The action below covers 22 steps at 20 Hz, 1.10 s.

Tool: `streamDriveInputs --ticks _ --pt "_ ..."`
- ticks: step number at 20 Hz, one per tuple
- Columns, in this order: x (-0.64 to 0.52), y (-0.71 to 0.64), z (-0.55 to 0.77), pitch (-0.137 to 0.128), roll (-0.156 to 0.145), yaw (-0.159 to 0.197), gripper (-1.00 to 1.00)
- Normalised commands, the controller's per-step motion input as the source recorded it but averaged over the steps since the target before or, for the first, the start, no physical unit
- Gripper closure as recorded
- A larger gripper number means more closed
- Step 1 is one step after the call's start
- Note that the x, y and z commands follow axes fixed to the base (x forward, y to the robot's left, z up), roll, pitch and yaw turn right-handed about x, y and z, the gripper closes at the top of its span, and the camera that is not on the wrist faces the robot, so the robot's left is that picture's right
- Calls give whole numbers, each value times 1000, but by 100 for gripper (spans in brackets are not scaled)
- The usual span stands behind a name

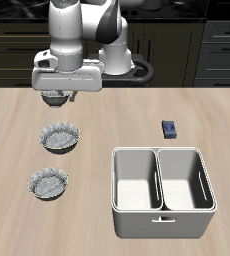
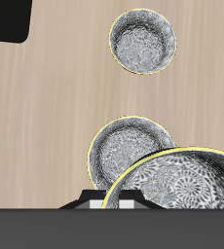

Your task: Stack the smallest bowl on the largest bowl

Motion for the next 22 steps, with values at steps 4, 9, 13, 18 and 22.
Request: streamDriveInputs --ticks 4,9,13,18,22 --pt "110 -160 -84 33 29 -37 100" --pt "81 -60 -146 27 -11 -16 100" --pt "54 75 -202 26 10 -36 100" --pt "60 0 -267 34 -14 -20 100" --pt "59 39 -332 44 -7 -36 100"
